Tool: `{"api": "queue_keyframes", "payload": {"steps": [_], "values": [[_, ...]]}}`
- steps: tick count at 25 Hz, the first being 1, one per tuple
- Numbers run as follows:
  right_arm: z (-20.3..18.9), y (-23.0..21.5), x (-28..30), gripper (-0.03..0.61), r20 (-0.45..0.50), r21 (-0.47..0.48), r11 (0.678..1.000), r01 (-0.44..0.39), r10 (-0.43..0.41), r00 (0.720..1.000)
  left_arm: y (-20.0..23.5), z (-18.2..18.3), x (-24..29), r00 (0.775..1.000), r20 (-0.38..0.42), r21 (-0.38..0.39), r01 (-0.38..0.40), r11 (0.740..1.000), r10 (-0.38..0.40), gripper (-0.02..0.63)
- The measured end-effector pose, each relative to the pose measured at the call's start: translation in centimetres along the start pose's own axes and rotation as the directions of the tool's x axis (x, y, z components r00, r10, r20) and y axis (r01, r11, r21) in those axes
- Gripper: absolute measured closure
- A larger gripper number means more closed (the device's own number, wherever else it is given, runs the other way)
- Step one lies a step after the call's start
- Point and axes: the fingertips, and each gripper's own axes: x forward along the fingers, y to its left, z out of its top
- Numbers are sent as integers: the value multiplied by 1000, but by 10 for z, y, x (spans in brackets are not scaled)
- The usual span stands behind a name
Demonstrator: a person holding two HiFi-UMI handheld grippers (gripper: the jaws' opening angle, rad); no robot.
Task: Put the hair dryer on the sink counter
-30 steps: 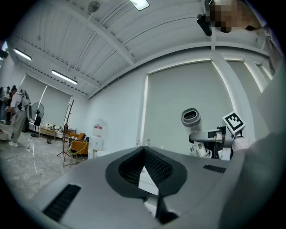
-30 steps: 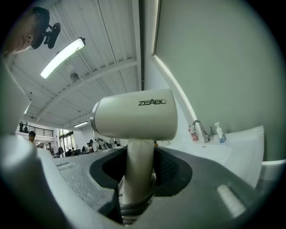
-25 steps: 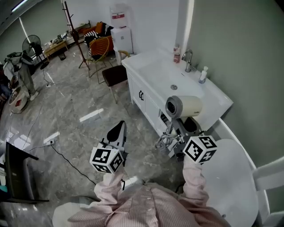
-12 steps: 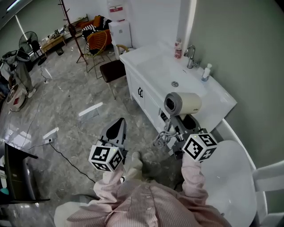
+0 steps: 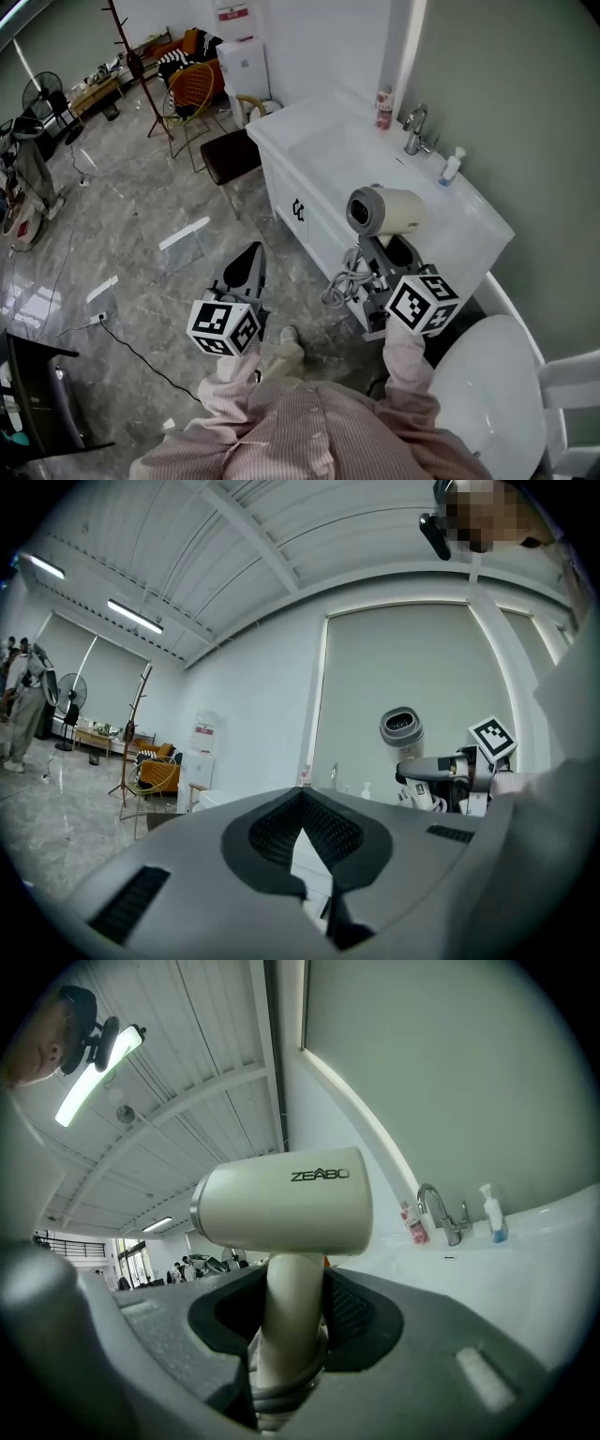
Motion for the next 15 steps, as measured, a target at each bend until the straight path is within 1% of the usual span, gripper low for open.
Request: {"api": "queue_keyframes", "payload": {"steps": [10, 15], "values": [[9, -12, 134, 420, 4, 3, 1000, 31, -31, 1000, 105, 26, 94, 999, -9, 12, 43, 999, -42, 617], [11, -22, 179, 419, 1, 6, 999, 48, -48, 999, 136, 33, 129, 998, -10, 17, 67, 998, -67, 617]]}}
